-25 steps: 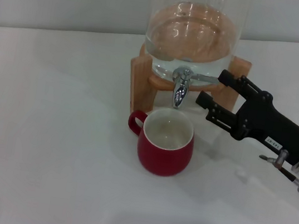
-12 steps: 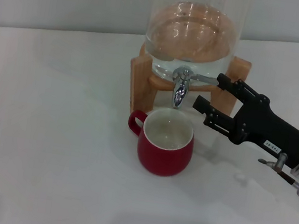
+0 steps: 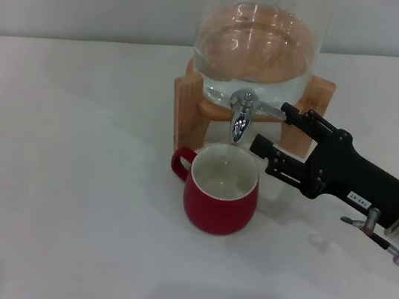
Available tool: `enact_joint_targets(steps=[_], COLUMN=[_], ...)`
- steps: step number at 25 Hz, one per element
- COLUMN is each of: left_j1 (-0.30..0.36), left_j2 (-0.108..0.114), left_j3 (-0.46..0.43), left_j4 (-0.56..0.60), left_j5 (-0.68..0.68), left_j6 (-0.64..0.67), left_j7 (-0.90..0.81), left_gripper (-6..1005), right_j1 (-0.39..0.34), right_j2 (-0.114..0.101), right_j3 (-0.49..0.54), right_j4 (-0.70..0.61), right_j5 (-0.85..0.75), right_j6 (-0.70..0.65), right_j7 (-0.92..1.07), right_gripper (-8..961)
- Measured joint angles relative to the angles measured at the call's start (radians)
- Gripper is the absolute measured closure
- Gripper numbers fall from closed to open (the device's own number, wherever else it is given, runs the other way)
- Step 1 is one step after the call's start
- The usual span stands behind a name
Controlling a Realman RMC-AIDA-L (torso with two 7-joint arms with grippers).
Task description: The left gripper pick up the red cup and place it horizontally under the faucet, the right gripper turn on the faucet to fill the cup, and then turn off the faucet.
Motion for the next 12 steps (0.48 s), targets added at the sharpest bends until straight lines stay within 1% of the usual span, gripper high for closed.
enact_joint_targets(steps=[12], left_j1=[0.001], left_j2=[0.0], left_j3=[0.0], left_j4=[0.0], left_j5=[0.0], left_j6=[-0.001], left_j7=[0.0], left_gripper=[127], right_j1=[-0.004], right_j2=[0.0], right_j3=[-0.01], right_j4=[-0.01], right_j5=[-0.024], right_j6=[-0.019], right_j7=[0.021], right_gripper=[128])
